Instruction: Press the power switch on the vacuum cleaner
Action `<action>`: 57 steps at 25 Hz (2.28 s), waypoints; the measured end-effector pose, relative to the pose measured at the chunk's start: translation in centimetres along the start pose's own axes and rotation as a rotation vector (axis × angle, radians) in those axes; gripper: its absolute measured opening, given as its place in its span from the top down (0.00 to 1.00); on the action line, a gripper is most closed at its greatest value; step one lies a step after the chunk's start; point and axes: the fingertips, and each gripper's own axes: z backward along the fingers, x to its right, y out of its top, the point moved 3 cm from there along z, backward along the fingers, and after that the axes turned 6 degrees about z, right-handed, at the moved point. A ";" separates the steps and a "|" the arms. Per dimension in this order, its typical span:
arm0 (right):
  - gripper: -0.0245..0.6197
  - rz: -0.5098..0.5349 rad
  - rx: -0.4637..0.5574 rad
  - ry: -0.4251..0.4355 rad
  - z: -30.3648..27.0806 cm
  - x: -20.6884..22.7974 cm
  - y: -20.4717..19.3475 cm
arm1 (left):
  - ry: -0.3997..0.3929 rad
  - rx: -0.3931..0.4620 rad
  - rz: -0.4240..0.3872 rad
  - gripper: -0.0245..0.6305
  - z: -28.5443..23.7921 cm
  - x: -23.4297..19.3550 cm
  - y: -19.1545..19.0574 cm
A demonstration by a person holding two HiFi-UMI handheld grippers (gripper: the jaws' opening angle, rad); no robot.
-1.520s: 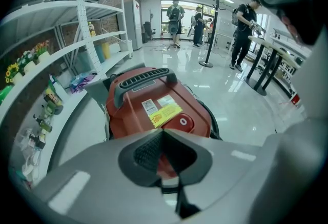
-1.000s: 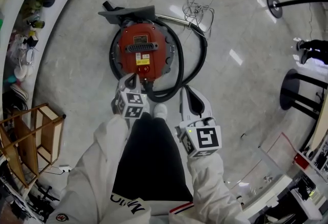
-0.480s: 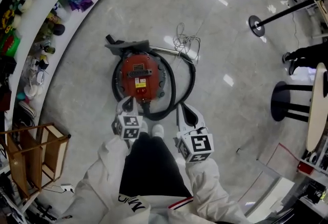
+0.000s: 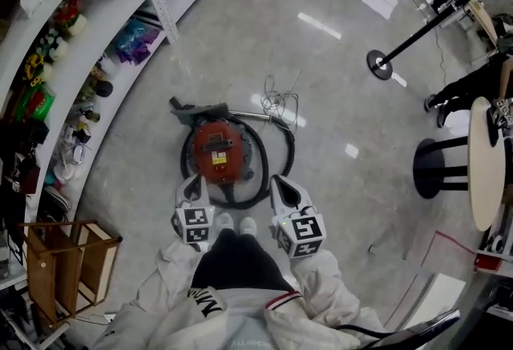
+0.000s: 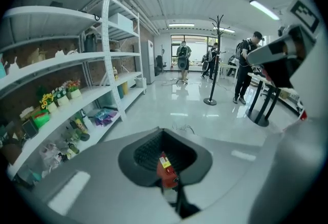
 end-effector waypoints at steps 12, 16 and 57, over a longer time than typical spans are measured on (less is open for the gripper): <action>0.96 0.001 0.076 0.013 3.3 -1.1 4.4 | 0.017 0.131 -0.005 0.96 6.9 -1.3 7.5; 0.96 0.012 0.125 0.010 3.1 -0.5 6.4 | 0.026 0.175 -0.012 0.96 7.7 -1.3 9.6; 0.96 0.063 0.145 0.061 8.1 -0.3 7.5 | 0.049 0.353 -0.042 0.96 14.6 4.7 13.1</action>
